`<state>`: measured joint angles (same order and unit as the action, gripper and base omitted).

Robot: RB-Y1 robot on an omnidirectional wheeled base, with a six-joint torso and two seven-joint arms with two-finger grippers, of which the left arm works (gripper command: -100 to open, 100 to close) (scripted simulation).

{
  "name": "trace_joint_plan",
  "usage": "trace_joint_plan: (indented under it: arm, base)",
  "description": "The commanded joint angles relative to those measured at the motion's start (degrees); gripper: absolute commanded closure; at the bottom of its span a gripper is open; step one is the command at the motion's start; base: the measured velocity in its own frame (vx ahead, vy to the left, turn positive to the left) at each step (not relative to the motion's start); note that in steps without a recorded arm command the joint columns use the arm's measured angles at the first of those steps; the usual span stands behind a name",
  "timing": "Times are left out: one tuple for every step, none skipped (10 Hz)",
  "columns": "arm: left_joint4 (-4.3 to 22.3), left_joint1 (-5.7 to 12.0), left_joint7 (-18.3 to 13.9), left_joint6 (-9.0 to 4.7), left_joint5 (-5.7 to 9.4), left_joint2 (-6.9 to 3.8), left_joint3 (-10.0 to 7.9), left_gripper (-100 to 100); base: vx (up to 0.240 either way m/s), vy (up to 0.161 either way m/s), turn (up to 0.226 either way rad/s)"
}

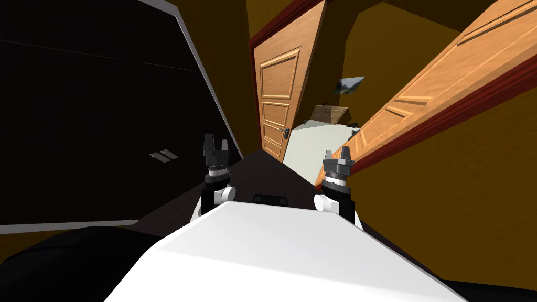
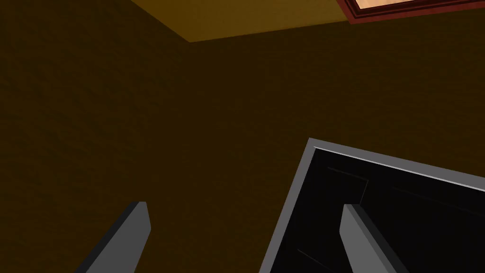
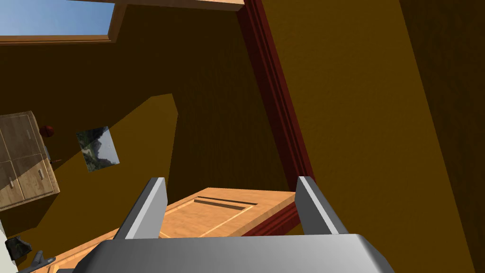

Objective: Push the door open

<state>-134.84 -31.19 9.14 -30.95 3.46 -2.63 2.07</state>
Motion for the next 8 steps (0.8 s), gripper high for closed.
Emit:
trace_joint_plan:
  arm:
    - [1.6, 1.0, 0.0, 0.16, 0.29, -0.27, 0.32, -100]
    - [3.0, 1.85, 0.1, 0.29, 0.54, -0.46, 0.59, -100]
    - [4.4, 2.71, 0.1, 0.42, 0.79, -0.65, 0.87, -100]
    - [5.3, 3.27, 0.1, 0.51, 0.95, -0.76, 1.05, -100]
    - [6.3, 3.88, 0.2, 0.6, 1.13, -0.86, 1.24, -100]
    - [8.3, 5.11, 0.2, 0.8, 1.49, -1.08, 1.63, -100]
    - [9.4, 5.77, 0.2, 0.9, 1.68, -1.19, 1.85, -100]
    - [10.7, 6.54, 0.3, 1.02, 1.91, -1.29, 2.09, -100]
  base:
    - [0.05, 0.009, -0.049]
    - [0.108, 0.009, -0.063]
    - [0.134, 0.01, -0.074]
    - [0.118, 0.018, -0.058]
    - [0.1, 0.019, -0.038]
    - [0.117, 0.022, -0.068]
    - [0.111, 0.022, -0.066]
    - [0.107, 0.036, -0.044]
